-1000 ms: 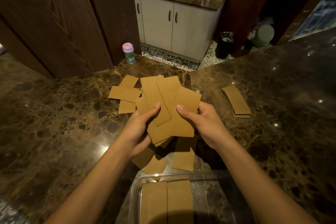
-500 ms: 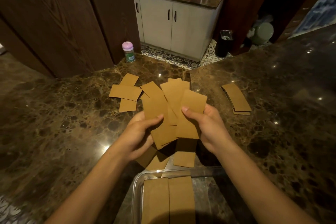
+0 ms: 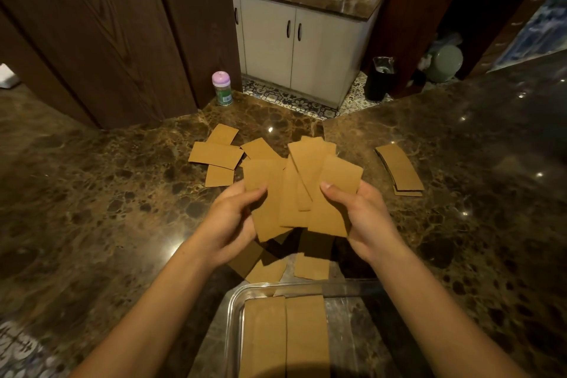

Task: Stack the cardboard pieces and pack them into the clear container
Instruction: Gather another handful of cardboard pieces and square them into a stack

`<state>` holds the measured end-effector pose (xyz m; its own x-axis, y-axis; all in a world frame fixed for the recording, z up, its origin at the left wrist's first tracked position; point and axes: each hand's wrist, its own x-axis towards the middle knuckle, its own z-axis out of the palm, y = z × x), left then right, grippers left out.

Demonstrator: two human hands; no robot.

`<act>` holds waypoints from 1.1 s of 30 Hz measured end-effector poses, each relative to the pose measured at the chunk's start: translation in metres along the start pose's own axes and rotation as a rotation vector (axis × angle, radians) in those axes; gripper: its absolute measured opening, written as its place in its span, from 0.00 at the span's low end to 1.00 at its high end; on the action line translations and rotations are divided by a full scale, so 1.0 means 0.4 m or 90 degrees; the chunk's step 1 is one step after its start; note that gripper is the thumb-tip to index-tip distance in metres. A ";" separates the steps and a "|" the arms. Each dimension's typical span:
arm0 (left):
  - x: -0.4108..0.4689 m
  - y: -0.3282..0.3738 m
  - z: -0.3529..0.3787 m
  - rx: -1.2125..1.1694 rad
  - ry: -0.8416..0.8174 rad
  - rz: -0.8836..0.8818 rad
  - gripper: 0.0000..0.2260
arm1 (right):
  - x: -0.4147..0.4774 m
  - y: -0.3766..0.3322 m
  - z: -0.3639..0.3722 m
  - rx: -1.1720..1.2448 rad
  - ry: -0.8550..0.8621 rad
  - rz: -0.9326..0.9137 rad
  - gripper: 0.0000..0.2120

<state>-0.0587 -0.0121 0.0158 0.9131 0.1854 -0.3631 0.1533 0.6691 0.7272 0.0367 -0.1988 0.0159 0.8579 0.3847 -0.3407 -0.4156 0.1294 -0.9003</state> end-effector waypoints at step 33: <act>0.004 -0.043 0.058 -0.118 -0.120 -0.087 0.15 | -0.052 -0.039 -0.006 0.014 -0.023 -0.016 0.11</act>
<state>-0.0510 -0.0401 0.0160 0.9457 -0.0406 -0.3225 0.2236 0.8015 0.5546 0.0260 -0.2111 0.0363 0.8569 0.4139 -0.3073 -0.4005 0.1591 -0.9024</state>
